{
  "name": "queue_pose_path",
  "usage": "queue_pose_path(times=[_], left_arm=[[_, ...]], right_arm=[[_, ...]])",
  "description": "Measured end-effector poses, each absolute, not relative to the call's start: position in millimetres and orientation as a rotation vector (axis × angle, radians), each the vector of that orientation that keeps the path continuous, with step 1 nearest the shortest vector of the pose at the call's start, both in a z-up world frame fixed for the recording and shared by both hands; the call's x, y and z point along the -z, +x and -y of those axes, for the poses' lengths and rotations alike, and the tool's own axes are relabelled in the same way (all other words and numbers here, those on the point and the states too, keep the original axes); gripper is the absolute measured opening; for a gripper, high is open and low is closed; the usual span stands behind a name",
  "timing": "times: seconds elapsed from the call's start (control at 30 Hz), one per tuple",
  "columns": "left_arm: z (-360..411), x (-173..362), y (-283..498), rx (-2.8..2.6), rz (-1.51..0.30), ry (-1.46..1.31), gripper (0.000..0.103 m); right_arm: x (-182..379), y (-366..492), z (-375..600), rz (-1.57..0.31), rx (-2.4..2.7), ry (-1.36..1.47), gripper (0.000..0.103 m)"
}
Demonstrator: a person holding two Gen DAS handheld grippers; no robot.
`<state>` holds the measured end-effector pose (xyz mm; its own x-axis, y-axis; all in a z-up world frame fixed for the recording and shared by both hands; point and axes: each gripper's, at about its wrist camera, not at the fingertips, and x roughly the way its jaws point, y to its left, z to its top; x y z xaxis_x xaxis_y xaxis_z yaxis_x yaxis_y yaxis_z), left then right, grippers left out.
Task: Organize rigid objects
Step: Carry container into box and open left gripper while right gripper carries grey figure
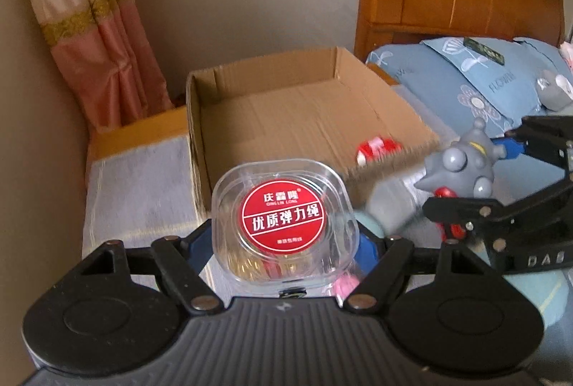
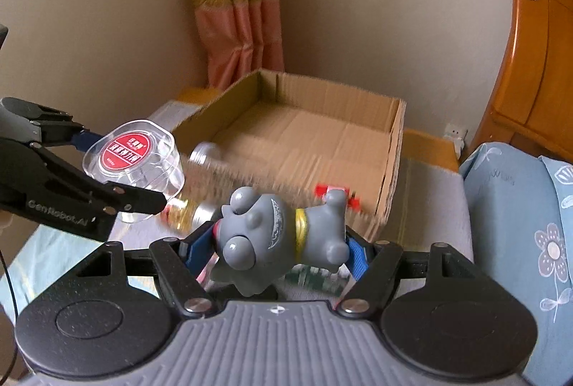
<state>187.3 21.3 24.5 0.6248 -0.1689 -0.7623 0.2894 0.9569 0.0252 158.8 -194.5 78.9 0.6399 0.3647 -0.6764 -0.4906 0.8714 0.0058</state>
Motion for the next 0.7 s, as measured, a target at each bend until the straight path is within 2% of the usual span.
queue_pose_path(times=[0.27,0.7], left_arm=[[-18.2,-42.1,238.9,0.226,-0.85,0.152,0.077],[-6.2,-31.1,312.8,0.187,-0.888,0.149,0.077]], right_arm=[[-98.9,190.6,193.7,-0.698,-0.465,-0.175,0.077],[-95.5,243.0,198.0,-0.739,-0.44,-0.152,0.077]])
